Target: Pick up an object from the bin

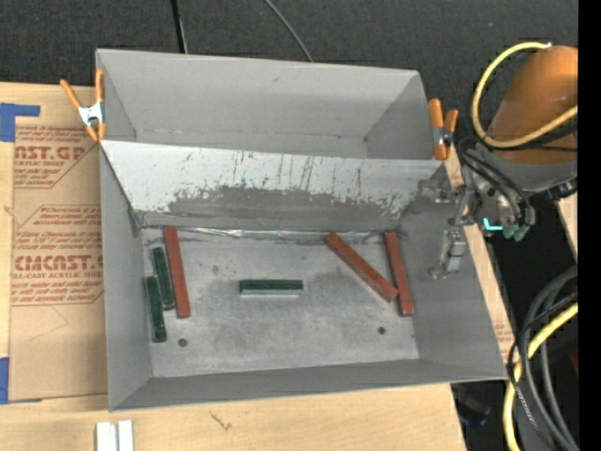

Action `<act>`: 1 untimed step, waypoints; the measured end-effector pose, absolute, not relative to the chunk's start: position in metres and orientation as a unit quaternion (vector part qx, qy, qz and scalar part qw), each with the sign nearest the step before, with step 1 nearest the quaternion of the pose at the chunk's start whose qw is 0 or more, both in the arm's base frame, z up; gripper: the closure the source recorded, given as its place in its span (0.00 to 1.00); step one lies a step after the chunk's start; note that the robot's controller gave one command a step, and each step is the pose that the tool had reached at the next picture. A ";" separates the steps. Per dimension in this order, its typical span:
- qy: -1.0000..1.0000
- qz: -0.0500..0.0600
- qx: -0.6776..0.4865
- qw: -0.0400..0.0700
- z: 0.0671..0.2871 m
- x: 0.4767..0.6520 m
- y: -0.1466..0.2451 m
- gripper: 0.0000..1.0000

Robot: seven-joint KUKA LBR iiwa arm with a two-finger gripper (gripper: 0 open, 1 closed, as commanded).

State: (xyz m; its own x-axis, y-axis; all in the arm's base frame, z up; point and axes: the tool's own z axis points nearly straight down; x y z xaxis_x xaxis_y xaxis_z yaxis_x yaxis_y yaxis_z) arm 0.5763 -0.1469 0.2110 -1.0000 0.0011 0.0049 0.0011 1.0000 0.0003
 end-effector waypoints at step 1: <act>-1.000 0.000 0.000 -0.001 0.215 0.578 -0.146 0.00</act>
Offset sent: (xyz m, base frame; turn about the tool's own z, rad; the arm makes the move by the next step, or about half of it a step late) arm 0.0043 0.0286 -0.1410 0.1905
